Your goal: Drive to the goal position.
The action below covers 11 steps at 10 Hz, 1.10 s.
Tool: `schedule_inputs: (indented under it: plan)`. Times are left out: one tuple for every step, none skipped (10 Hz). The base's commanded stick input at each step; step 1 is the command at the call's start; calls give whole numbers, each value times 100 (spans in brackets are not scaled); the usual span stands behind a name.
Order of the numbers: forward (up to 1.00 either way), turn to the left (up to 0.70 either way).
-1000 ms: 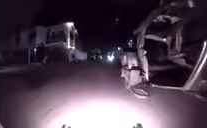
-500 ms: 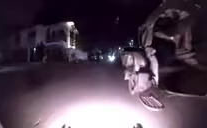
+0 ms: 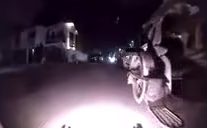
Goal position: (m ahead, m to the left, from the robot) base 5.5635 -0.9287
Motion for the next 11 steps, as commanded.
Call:
schedule_inputs:
  plan:
    - [60,0]
    - [60,0]
    - [60,0]
    - [60,0]
    - [60,0]
    - [60,0]
    - [60,0]
    - [60,-4]
    - [60,-15]
    - [60,-15]
    - [60,-15]
